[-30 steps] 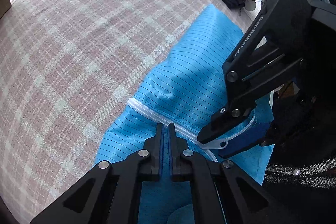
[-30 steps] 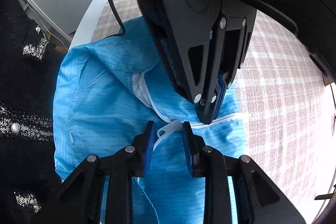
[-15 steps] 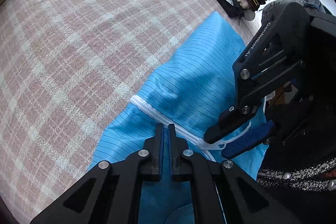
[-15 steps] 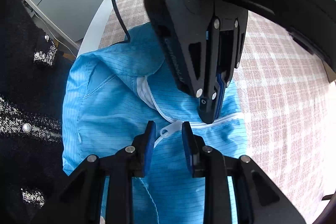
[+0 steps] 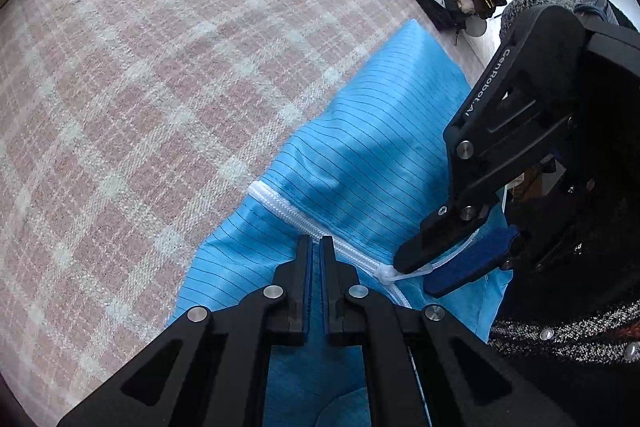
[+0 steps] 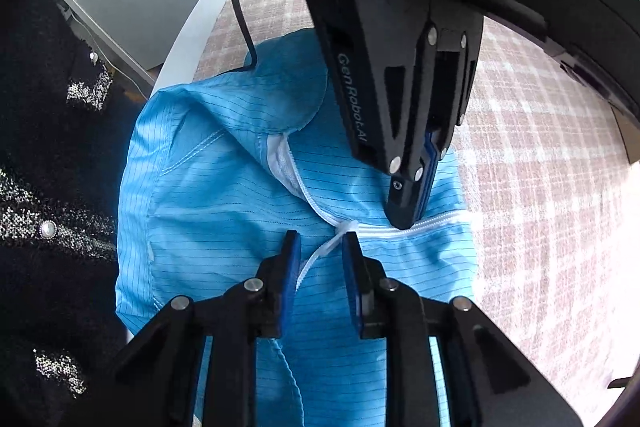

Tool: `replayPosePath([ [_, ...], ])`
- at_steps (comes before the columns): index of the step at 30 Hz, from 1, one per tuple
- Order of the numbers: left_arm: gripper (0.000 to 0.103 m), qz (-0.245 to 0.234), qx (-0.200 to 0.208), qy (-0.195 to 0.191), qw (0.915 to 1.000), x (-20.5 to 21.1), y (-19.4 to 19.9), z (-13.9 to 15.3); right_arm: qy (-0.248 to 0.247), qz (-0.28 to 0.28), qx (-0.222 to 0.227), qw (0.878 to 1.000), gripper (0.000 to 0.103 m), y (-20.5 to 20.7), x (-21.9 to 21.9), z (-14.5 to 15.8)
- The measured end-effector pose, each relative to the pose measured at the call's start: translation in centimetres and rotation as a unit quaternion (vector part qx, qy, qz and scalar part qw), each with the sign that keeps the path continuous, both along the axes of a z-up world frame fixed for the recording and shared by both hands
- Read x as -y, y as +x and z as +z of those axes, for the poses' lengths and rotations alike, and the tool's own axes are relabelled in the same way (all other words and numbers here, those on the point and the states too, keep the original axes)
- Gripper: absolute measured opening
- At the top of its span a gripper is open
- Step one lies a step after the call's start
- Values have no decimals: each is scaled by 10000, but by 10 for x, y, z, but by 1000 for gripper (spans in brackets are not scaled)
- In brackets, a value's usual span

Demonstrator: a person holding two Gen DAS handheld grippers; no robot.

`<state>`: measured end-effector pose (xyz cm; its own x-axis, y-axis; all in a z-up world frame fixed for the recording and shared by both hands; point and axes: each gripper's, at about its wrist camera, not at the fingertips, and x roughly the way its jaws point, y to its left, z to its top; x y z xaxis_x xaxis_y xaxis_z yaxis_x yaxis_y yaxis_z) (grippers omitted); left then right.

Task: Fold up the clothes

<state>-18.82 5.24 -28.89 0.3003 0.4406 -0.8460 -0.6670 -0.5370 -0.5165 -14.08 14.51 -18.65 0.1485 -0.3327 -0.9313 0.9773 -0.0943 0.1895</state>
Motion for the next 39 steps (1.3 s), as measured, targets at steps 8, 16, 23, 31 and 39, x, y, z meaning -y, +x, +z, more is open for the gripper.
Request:
replayPosePath([
  [8, 3, -1, -32, -34, 10000, -4, 18, 27, -81, -439, 805, 9957, 16, -26, -10, -2],
  [16, 4, -29, -47, -64, 10000, -41, 5, -6, -109, -328, 496, 9982, 16, -20, -2, -1],
  [23, 4, -98, -55, -50, 9999, -59, 24, -11, -144, -350, 387, 9985, 15, -26, -3, 4],
  [31, 4, -140, -89, -66, 9998, -63, 12, -17, -219, -359, 230, 9989, 5, -29, -6, 3],
  [39, 3, -124, -73, -100, 9998, -57, 7, -14, -287, -639, 799, 9943, 4, -44, -15, 1],
])
